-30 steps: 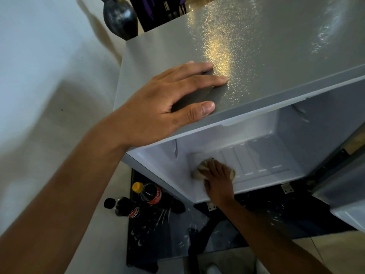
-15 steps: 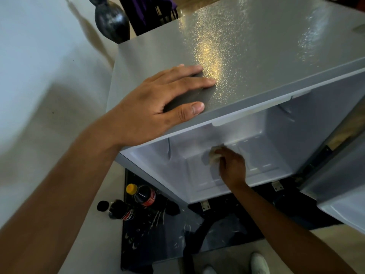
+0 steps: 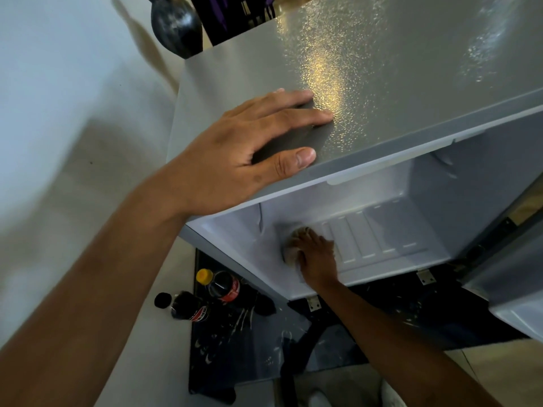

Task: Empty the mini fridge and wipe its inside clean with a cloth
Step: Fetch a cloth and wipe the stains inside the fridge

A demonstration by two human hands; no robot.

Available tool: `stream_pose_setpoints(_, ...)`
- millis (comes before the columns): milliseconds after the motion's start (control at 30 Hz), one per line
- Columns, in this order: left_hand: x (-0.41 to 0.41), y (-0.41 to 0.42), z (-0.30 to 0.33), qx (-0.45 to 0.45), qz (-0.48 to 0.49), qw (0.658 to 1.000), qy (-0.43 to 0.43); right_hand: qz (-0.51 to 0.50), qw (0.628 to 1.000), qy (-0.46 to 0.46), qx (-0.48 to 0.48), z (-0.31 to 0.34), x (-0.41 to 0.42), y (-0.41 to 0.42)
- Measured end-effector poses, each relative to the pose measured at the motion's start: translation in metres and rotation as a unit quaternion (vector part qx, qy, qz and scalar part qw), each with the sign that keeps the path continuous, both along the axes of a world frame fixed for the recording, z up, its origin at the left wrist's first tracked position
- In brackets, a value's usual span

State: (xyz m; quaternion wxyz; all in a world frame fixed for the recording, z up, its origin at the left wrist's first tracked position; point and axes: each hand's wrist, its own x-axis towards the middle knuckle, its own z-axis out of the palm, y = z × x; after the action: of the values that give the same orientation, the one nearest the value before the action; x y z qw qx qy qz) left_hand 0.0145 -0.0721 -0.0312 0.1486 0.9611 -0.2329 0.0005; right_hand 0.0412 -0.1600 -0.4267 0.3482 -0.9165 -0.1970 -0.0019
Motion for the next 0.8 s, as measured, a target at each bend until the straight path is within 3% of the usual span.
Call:
stream_pose_setpoints(200,0.000,0.000,0.001,0.002,0.004,1.000,0.001,0.034,0.997,0.006,-0.068,0.001,-0.003,0.019)
stream_pose_setpoints(367,-0.001,0.000,0.001,-0.002,0.005,1.000,0.002,0.105,0.993,-0.056,0.007,-0.010,-0.034,-0.013)
stream_pose_setpoints(533,-0.002,-0.001,0.001,0.001,0.010,1.000,0.003,0.189,0.979,-0.030,0.076,-0.009,-0.047,-0.046)
stream_pose_setpoints(667,-0.001,0.000,0.001,0.002,0.007,1.000,-0.002,0.088,0.974,-0.008,0.211,0.015,-0.013,-0.075)
stream_pose_setpoints(800,0.000,0.001,0.000,0.002,0.007,1.000,-0.002,-0.071,0.967,-0.079,0.233,0.027,0.047,-0.112)
